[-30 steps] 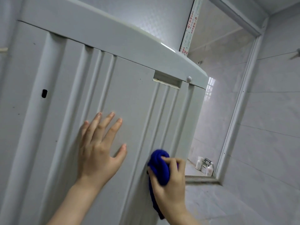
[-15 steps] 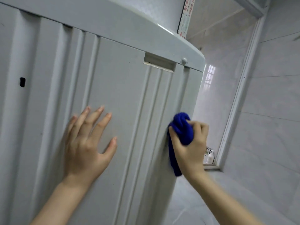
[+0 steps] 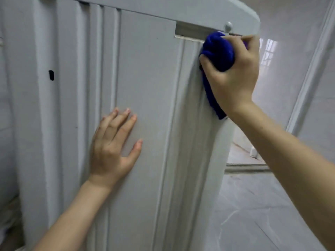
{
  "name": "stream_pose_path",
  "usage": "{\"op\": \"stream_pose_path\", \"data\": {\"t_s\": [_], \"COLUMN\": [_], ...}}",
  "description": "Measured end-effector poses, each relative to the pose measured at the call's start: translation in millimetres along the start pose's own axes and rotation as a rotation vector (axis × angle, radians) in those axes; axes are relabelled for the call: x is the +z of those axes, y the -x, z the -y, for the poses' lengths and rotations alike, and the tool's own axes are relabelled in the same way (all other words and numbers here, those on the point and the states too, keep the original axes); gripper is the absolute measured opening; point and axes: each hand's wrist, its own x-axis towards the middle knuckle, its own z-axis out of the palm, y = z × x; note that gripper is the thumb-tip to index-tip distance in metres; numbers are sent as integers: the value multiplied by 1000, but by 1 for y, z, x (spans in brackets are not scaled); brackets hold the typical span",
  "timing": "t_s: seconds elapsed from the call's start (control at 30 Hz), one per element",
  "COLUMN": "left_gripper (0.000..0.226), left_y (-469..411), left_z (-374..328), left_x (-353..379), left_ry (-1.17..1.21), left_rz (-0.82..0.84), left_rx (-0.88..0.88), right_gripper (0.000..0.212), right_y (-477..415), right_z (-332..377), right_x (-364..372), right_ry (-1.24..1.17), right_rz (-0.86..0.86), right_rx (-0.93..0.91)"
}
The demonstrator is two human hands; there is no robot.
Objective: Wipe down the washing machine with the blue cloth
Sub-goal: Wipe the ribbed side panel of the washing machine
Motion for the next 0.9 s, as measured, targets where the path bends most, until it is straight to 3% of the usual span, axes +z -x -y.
{"op": "stream_pose_path", "data": {"t_s": [0.1, 0.23, 0.33, 0.4, 0.53, 0.63, 0.7, 0.8, 0.9], "left_gripper": [46, 42, 42, 42, 42, 41, 41, 42, 40], "left_y": [4, 6, 3, 2, 3, 4, 8, 11, 9], "left_z": [7, 18, 22, 22, 24, 28, 30, 35, 35], "left_x": [-8, -17, -21, -22, -21, -20, -19, -22, -23], "left_ry": [-10, -58, -60, -58, -50, -42, -33, -16, -9], "left_rz": [24, 4, 2, -1, 3, -9, -22, -18, -30], "left_rx": [1, -13, 0, -4, 1, -2, -21, -30, -19], "right_gripper": [34, 29, 24, 27, 37, 35, 32, 20, 13], "right_y": [58, 195, 205, 167, 41, 30, 95, 226, 248], "right_z": [9, 2, -4, 4, 35, 47, 46, 34, 25], "right_x": [11, -9, -16, -10, 22, 39, 33, 8, -1], "right_ry": [60, 0, -25, -7, 73, 104, 63, 43, 21], "right_rz": [94, 521, 684, 617, 185, 86, 219, 672, 816], "right_rx": [-192, -667, -766, -729, -383, -258, -359, -720, -810]}}
